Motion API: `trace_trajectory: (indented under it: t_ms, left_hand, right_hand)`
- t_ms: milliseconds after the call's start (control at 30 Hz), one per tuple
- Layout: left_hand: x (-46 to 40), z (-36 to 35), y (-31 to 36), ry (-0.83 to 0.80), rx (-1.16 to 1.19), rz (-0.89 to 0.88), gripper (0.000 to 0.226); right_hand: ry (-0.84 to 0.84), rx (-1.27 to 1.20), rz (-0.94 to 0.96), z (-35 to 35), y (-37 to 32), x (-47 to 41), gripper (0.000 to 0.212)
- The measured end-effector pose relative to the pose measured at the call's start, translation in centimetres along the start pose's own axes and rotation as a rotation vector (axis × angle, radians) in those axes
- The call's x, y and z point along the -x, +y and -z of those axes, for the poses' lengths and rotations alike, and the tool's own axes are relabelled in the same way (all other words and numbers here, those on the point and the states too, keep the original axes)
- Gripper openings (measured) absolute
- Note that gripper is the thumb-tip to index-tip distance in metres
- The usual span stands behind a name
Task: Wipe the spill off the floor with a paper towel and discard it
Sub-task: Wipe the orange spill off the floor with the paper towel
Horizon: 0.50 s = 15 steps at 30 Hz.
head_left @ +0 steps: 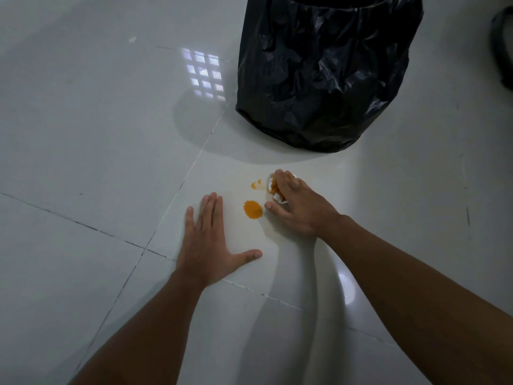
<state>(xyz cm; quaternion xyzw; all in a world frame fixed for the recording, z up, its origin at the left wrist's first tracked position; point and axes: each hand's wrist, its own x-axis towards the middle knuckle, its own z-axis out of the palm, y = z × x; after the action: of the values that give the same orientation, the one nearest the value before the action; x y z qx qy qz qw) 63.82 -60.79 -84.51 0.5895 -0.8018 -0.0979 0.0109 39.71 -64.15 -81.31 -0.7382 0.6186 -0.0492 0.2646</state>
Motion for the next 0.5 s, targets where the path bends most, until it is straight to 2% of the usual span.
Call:
trace_trajectory:
  t_ms: [367,500]
  left_hand:
    - [0.1,0.1,0.0,0.008,0.016,0.001,0.140]
    - [0.1,0.1,0.1,0.015,0.031,-0.009,0.139]
  right_hand:
    - [-0.070,0.033,0.084,0.4,-1.6,-2.4,0.085]
    - [-0.117,0.094,0.207,-0.3,-2.9,-2.4,0.084]
